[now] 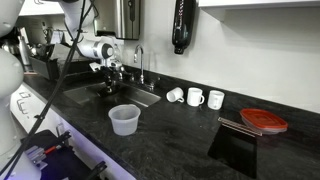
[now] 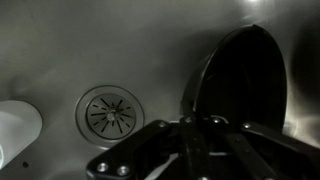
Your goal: Put the bowl on the countertop
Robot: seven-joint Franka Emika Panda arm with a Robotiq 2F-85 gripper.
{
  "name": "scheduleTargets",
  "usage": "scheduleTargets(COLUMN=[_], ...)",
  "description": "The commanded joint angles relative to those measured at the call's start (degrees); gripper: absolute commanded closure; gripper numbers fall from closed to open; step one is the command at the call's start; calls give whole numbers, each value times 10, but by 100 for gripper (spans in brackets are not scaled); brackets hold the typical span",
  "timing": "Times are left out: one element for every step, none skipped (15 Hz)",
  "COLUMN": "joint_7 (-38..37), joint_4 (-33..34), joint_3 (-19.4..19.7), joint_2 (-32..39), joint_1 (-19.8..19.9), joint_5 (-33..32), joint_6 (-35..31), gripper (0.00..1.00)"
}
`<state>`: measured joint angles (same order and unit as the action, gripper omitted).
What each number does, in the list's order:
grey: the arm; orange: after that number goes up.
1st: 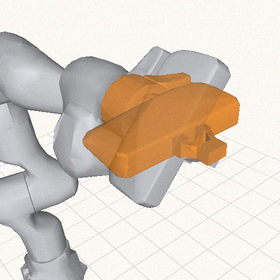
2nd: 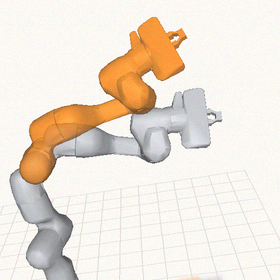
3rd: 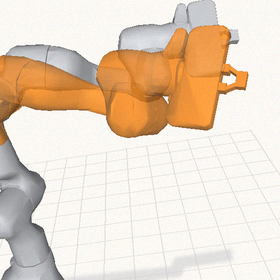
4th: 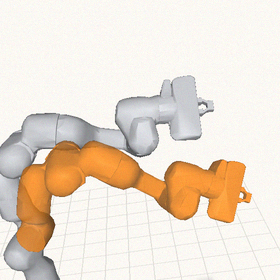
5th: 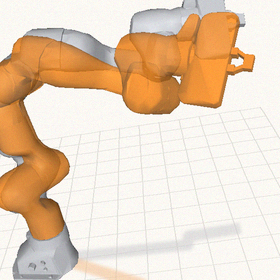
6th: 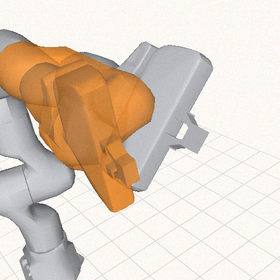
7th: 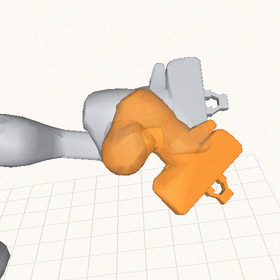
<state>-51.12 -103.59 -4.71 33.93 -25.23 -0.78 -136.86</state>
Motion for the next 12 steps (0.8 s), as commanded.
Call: scheduleTargets(joint_7=[5, 8, 14, 19, 29, 46, 65, 85, 102, 116, 127, 142], joint_4=[-55, -66, -82, -100, -120, -141, -158, -173, -186, -195, -203, -210], joint_3=[-2, -3, -8, -11, -16, -22, -30, -34, -36, -38, -39, -43], joint_2=[-46, -54, -63, -73, -83, -94, -104, -113, -124, -135, -146, -159], joint_1=[14, 19, 28, 36, 45, 54, 62, 66, 68, 69, 70, 73], joint_5=[5, 8, 18, 25, 37, 51, 65, 71, 74, 75, 75, 79], joint_6=[-24, -24, -29, -31, -37, -44, -51, -55, -58, -59, -59, -60], gripper=[98, 98, 98, 98, 98, 98, 98, 98, 98, 98, 98, 98])
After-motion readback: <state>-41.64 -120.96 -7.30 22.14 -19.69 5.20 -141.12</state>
